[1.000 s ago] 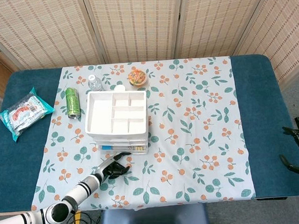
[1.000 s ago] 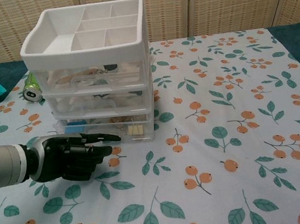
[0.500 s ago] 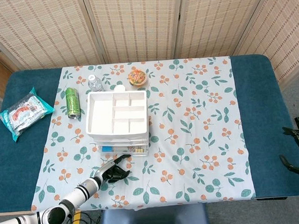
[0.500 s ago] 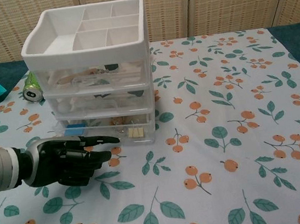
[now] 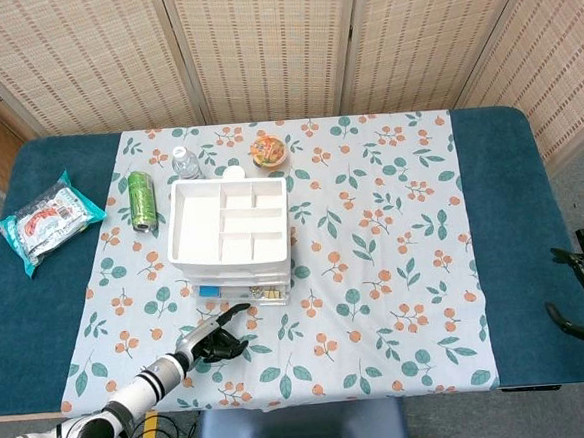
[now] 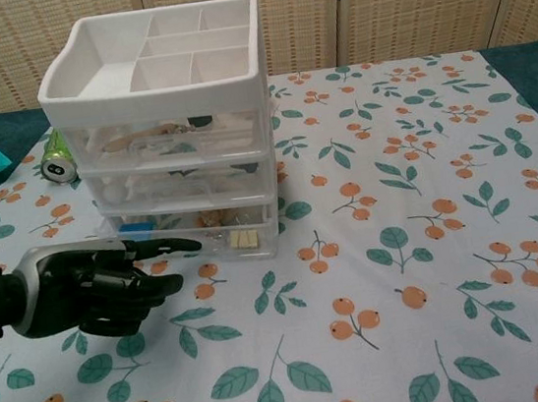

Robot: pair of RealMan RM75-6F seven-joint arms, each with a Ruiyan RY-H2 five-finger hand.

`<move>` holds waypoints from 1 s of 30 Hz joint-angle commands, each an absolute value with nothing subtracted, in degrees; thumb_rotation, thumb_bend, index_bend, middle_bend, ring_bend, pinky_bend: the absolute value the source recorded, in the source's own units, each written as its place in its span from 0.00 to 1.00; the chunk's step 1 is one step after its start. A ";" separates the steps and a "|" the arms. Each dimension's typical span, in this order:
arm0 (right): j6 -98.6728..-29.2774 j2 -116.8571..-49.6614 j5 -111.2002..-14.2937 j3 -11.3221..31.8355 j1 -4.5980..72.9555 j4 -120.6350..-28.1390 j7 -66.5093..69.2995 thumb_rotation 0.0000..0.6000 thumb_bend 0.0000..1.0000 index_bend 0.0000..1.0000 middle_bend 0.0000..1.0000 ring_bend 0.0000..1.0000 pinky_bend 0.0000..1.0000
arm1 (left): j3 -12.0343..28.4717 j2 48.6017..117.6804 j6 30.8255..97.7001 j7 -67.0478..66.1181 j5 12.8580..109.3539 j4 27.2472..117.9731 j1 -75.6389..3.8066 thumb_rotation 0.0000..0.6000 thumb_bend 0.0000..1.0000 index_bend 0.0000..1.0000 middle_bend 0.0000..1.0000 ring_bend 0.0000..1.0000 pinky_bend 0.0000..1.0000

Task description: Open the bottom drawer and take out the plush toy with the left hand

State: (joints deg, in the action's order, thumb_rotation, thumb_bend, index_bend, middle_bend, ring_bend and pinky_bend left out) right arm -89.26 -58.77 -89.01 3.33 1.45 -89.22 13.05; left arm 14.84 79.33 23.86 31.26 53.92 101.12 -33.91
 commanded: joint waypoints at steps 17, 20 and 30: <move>-89.82 -59.21 -89.02 3.19 1.02 -88.29 14.15 1.00 0.33 0.14 0.27 0.24 0.22 | 9.94 73.62 34.57 14.15 61.45 107.16 -36.18 1.00 0.45 0.02 0.92 1.00 1.00; -89.94 -59.21 -89.03 3.15 0.91 -88.14 14.30 1.00 0.33 0.14 0.27 0.24 0.22 | 9.56 74.64 35.12 12.08 59.03 106.05 -37.75 1.00 0.45 0.01 0.92 1.00 1.00; -89.74 -59.41 -88.71 3.18 0.83 -87.51 14.77 1.00 0.33 0.14 0.27 0.24 0.22 | 8.35 77.91 37.97 6.59 51.10 103.03 -41.57 1.00 0.45 0.00 0.92 1.00 1.00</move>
